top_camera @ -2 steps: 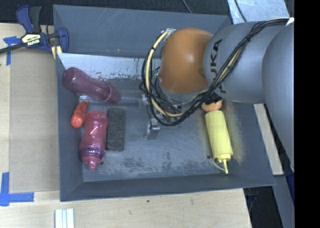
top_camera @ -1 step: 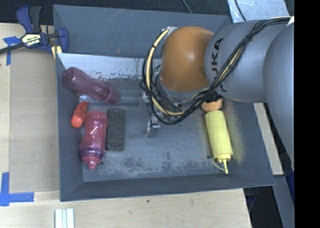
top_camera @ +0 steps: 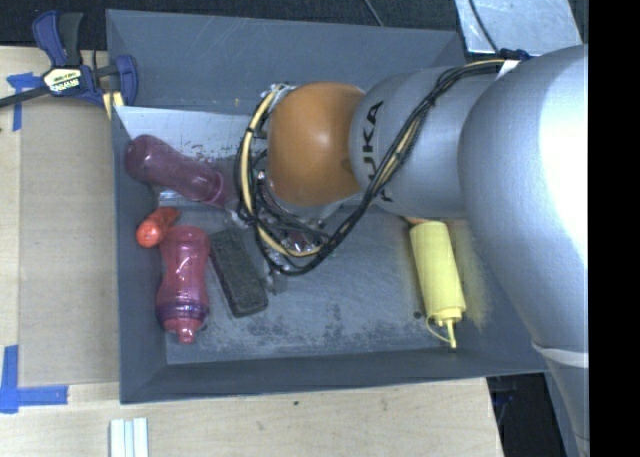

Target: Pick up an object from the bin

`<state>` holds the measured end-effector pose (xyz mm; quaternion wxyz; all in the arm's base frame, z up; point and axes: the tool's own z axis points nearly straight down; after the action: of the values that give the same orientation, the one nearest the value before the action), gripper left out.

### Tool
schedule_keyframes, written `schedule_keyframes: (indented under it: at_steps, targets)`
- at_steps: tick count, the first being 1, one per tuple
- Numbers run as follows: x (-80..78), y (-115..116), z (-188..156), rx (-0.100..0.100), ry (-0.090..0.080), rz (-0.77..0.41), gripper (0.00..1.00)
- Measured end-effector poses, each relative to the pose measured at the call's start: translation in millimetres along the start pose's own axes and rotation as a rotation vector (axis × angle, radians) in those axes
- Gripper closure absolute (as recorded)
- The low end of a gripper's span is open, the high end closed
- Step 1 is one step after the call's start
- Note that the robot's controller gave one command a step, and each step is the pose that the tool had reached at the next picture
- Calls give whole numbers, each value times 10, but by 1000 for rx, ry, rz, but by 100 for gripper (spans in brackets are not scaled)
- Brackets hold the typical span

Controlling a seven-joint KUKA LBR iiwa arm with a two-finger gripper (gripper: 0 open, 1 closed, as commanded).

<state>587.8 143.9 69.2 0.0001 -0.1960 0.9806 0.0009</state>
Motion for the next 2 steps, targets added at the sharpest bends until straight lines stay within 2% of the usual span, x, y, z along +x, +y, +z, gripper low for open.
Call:
schedule_keyframes:
  at_steps: [1, 2]
  targets:
    - [-59, 135, -524, 4, -11, -93, 0]
    - [-75, 158, -309, 1, -4, -430, 0]
